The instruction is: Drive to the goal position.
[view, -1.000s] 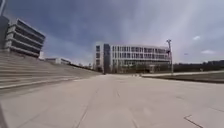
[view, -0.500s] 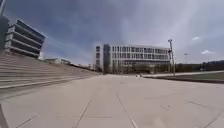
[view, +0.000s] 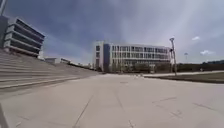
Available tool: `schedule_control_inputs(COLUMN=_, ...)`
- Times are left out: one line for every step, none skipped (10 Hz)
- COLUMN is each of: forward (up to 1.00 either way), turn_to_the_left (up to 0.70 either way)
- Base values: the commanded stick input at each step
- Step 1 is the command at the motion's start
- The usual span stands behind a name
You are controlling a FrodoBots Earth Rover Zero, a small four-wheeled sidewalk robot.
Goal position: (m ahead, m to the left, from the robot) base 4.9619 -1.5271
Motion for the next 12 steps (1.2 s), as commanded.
schedule_control_inputs(forward=0.70, turn_to_the_left=0.00)
schedule_control_inputs(forward=0.70, turn_to_the_left=0.00)
schedule_control_inputs(forward=0.70, turn_to_the_left=0.00)
schedule_control_inputs(forward=0.70, turn_to_the_left=0.00)
schedule_control_inputs(forward=0.70, turn_to_the_left=0.00)
schedule_control_inputs(forward=0.70, turn_to_the_left=0.00)
schedule_control_inputs(forward=0.70, turn_to_the_left=0.00)
schedule_control_inputs(forward=0.70, turn_to_the_left=0.00)
schedule_control_inputs(forward=0.70, turn_to_the_left=0.00)
schedule_control_inputs(forward=0.70, turn_to_the_left=0.00)
schedule_control_inputs(forward=0.70, turn_to_the_left=0.00)
schedule_control_inputs(forward=0.70, turn_to_the_left=0.00)
